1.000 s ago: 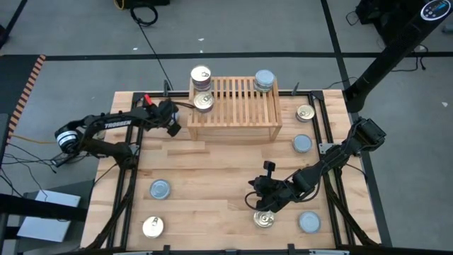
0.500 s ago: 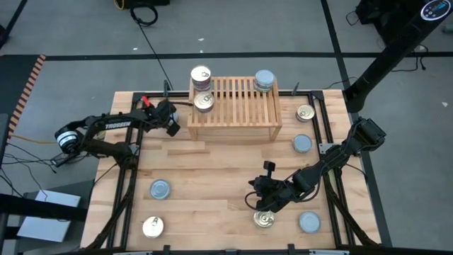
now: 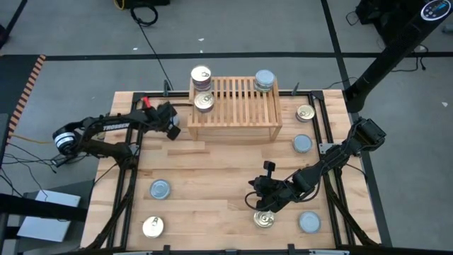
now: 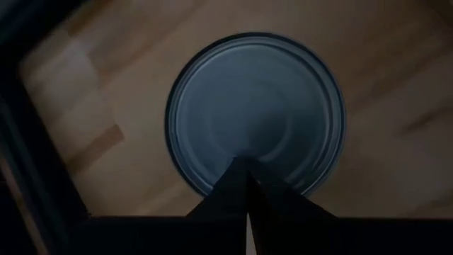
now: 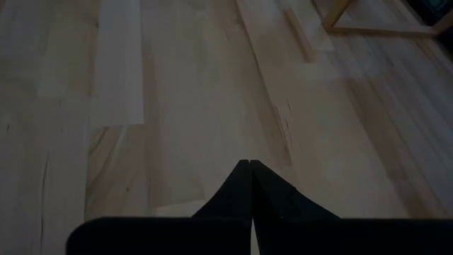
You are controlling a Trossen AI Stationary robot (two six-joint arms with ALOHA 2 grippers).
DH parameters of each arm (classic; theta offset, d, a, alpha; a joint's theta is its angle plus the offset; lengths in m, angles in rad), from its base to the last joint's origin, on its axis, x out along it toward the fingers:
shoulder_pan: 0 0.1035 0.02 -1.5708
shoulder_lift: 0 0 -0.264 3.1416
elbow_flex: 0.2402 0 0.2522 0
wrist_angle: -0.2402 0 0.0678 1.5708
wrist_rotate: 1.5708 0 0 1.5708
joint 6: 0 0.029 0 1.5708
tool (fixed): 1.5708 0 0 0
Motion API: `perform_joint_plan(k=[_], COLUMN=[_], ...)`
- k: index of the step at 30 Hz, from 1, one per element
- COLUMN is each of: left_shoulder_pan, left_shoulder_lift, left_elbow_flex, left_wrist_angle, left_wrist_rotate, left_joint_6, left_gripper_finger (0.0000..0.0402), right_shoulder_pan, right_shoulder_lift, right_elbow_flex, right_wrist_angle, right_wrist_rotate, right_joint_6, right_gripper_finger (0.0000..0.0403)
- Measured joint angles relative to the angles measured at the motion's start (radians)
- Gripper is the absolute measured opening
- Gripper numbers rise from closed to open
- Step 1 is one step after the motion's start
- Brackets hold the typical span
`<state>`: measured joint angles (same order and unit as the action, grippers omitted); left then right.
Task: Stack canned seafood by type on shelf
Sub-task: Put the green tuna can on the shelf
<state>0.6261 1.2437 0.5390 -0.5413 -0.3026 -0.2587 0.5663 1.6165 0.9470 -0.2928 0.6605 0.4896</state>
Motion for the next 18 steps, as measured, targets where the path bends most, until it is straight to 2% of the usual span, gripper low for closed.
perform_joint_plan(k=[11, 18], left_shoulder_pan=[-0.226, -0.413], left_shoulder_lift=[-0.013, -0.085], left_elbow_flex=[0.004, -0.003], left_wrist_angle=[-0.138, -0.233], left_wrist_rotate=[0.017, 0.073], left_joint_6=[-0.202, -0.385], left_gripper_finger=[0.0005, 0.0005], right_shoulder_pan=[0.000, 0.001], right_shoulder_lift=[0.000, 0.000], right_elbow_flex=[0.000, 0.000], right_wrist_angle=[0.000, 0.000], right_wrist_rotate=[-0.027, -0.039], right_joint_6=[-0.003, -0.001], right_gripper_finger=[0.0008, 0.0008])
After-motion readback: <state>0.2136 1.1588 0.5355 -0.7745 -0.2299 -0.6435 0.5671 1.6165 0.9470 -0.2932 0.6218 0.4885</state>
